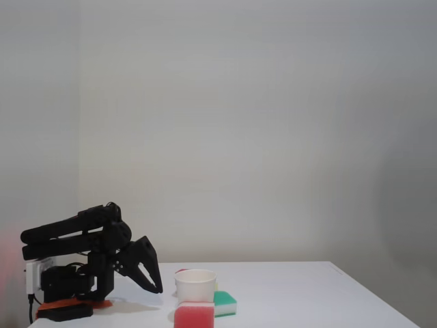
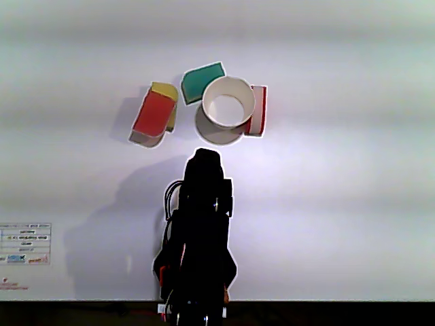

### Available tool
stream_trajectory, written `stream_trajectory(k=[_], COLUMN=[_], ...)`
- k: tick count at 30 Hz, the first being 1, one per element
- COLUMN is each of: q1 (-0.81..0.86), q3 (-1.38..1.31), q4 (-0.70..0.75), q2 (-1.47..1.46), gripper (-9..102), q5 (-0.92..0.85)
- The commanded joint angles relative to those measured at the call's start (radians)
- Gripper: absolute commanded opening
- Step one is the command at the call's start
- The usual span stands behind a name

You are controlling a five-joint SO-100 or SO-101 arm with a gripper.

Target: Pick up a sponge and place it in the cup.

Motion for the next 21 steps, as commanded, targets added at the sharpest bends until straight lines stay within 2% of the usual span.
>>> stream_trajectory(k=[1,21], q1=[0.008,0.034], q3=[-0.005,-0.005], q4=[0.083,0.084], q2=[0.006,0.006], gripper=[0,0], q5=[0.014,0.015])
